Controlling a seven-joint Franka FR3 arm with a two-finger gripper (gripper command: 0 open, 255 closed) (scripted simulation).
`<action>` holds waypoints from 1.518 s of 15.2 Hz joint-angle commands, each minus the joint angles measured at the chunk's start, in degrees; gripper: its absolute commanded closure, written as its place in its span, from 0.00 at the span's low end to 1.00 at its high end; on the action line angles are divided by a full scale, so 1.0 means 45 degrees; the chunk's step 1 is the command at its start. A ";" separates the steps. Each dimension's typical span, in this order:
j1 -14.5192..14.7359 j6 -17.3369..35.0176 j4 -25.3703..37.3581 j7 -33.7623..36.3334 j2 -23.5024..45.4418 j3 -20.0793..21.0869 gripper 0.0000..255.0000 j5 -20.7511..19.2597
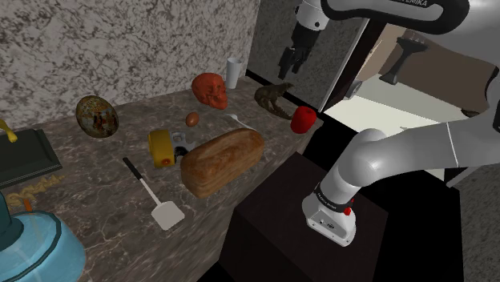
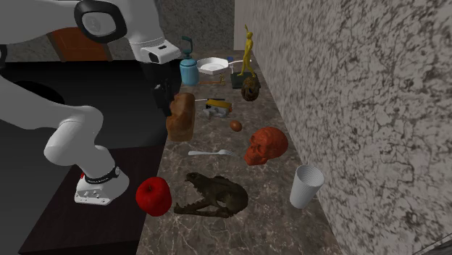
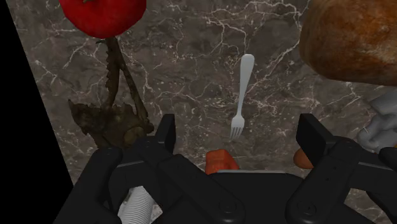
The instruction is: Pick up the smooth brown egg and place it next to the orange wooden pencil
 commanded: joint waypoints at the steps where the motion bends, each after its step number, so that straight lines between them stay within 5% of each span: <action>1: 0.0000 0.0000 0.0000 0.0000 0.0000 0.0000 0.00 0.0000; 12: 0.0575 0.2190 0.1480 0.1494 0.5053 0.0567 0.00 0.1678; 23: 0.1065 0.3233 0.4684 0.2415 1.0463 0.0987 0.00 0.3292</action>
